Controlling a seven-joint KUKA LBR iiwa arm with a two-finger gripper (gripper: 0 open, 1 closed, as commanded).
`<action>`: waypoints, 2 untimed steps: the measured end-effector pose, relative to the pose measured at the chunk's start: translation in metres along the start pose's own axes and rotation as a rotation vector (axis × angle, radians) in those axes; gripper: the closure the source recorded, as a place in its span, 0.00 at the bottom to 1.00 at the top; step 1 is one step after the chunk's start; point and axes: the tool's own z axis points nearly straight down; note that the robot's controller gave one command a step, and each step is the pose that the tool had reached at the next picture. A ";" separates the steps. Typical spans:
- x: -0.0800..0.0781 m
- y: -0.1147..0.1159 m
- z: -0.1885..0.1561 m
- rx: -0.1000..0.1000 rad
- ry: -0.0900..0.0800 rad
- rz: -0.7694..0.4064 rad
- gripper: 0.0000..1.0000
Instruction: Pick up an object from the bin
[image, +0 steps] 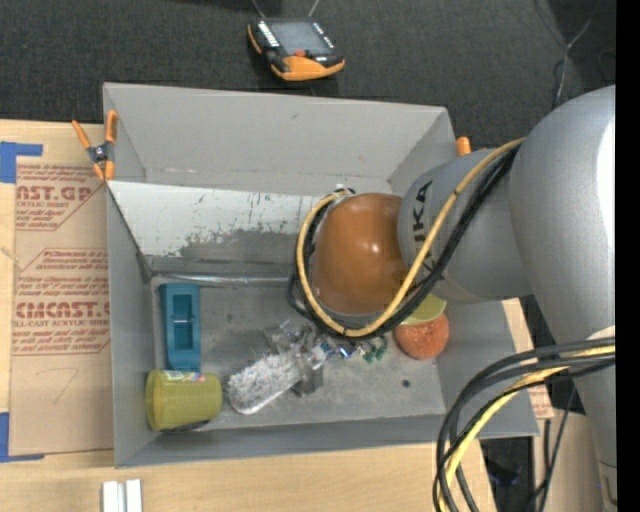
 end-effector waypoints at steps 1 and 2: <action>-0.017 0.004 -0.080 0.003 -0.004 0.049 1.00; -0.016 0.005 -0.081 0.001 -0.003 0.028 1.00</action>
Offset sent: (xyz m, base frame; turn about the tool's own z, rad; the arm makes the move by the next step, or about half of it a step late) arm 0.0070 0.0091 0.0447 0.0012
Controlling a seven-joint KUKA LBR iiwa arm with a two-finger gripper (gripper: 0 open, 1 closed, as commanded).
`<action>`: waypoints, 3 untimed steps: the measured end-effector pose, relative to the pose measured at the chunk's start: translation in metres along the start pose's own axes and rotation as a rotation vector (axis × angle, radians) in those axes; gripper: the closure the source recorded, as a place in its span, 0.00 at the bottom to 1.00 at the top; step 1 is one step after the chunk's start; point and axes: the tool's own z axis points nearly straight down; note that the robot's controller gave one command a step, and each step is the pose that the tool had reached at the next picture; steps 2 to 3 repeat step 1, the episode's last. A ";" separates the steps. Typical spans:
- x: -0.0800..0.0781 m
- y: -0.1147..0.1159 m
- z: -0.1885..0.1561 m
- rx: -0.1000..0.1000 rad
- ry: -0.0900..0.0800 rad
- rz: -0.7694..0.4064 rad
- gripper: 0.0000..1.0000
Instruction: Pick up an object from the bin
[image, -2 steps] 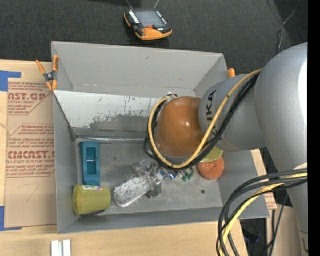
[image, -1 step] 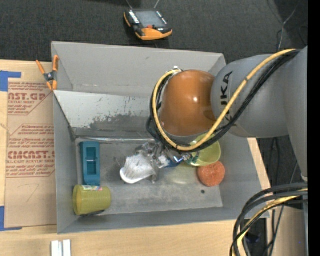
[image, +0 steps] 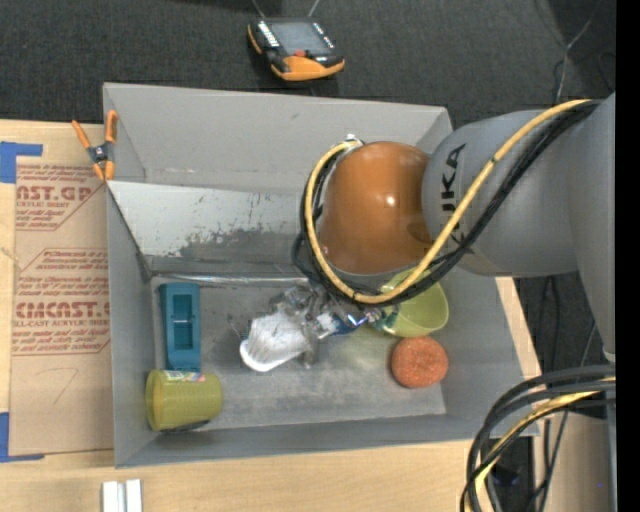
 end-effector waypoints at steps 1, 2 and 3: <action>-0.004 -0.002 -0.058 0.004 -0.012 0.011 1.00; -0.004 -0.002 -0.058 0.004 -0.012 0.011 1.00; -0.004 -0.002 -0.058 0.004 -0.012 0.011 1.00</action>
Offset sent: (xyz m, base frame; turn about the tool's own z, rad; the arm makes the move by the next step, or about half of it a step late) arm -0.0038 0.0087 0.1925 -0.0070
